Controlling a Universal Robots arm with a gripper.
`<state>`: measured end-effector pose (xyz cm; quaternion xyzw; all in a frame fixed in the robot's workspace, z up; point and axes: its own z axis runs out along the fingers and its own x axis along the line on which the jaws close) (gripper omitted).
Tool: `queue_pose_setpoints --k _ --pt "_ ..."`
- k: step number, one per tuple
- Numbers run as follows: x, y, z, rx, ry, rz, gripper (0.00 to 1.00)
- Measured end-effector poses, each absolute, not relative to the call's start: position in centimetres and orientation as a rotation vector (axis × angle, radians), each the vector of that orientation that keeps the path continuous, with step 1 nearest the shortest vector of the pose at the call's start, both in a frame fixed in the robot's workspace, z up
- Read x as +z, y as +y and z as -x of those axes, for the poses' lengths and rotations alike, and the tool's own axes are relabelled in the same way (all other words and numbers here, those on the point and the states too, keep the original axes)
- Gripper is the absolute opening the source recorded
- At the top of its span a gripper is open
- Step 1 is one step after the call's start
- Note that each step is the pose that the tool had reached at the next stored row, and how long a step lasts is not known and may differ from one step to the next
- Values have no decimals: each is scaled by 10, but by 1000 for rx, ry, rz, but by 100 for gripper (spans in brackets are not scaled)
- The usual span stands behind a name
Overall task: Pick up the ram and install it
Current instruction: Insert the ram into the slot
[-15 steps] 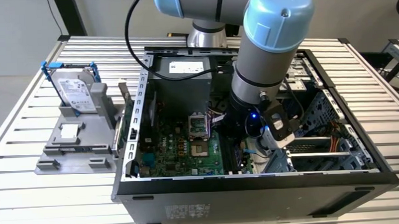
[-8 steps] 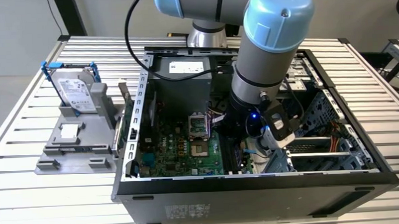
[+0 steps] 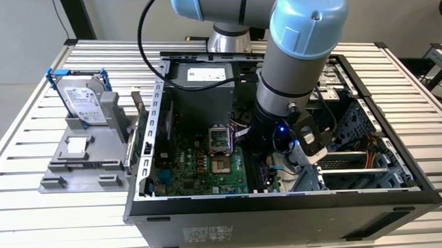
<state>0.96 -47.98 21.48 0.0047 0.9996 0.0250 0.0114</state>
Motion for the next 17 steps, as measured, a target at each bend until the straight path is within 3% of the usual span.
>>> queue_pose_setpoints --k 11,12,17 --pt "210 -481 -10 76 3118 -15 0" --pt "210 -481 -10 76 3118 -15 100" --pt "216 -481 -10 76 3118 -22 100"
